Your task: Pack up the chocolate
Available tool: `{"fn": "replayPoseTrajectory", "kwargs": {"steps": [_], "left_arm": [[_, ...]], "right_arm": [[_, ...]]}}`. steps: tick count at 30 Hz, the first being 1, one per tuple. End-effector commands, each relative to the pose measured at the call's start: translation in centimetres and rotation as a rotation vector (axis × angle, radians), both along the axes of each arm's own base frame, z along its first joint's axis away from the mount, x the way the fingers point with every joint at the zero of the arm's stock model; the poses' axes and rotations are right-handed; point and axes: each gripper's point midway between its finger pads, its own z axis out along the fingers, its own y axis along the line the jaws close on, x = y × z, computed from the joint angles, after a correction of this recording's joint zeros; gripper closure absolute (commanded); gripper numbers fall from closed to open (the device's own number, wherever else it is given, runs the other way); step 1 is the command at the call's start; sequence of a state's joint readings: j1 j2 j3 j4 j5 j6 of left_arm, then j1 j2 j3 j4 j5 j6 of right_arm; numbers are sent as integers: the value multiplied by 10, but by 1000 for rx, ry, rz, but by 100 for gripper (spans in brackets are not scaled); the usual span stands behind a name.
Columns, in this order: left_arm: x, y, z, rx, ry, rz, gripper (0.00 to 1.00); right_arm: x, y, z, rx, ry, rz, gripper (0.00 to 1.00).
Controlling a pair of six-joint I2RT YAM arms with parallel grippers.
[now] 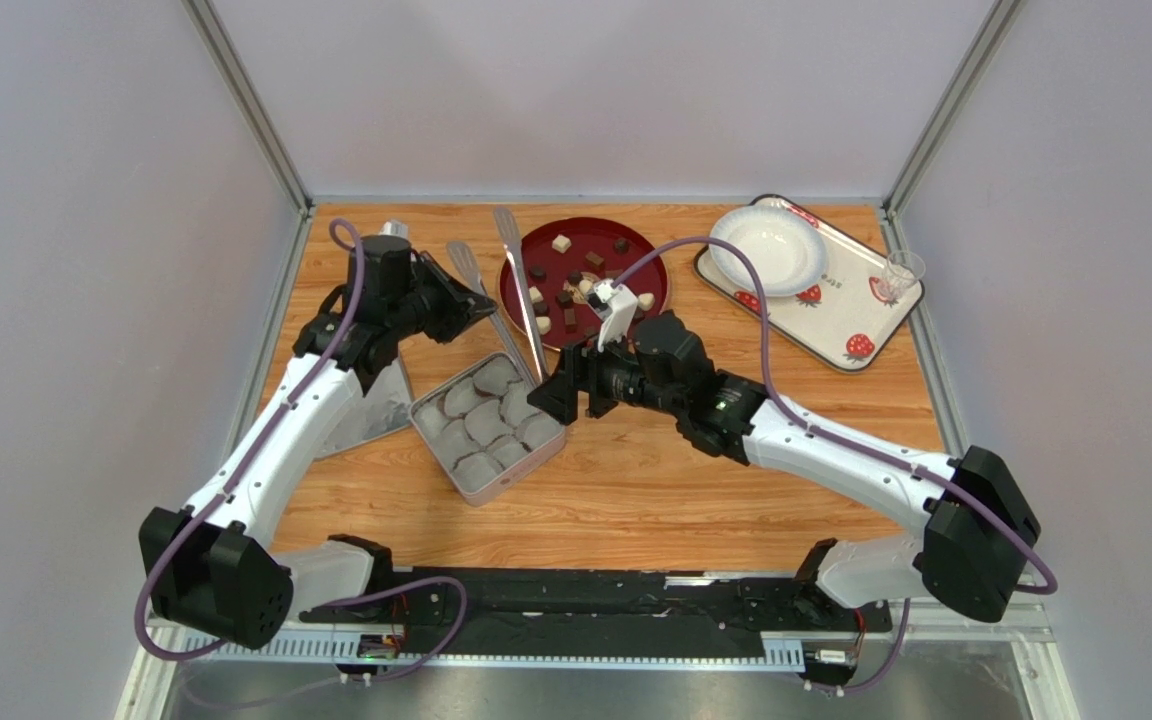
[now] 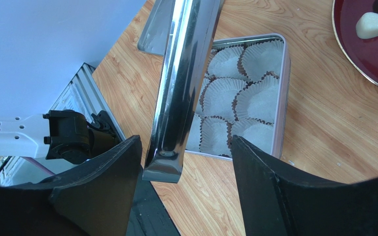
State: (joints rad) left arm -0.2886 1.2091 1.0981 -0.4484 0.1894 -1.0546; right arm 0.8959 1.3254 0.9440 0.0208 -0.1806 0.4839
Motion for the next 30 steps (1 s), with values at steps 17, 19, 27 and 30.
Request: {"fn": "replayPoseTrajectory", "kwargs": {"steps": [17,19,27,30], "left_arm": [[11,-27,11,-23,-104,-119,100],[9,-27,11,-12,-110,-137,98],[-14,-17,19,93,-161,-212,70],[-26,-11,30,109,-217,-216,59]], "right_arm": [[10,13,20,1,-98,8,83],[11,9,18,-26,-109,0,86],[24,-15,4,-170,-151,-90,91],[34,-28,1,-230,-177,-156,91]]}}
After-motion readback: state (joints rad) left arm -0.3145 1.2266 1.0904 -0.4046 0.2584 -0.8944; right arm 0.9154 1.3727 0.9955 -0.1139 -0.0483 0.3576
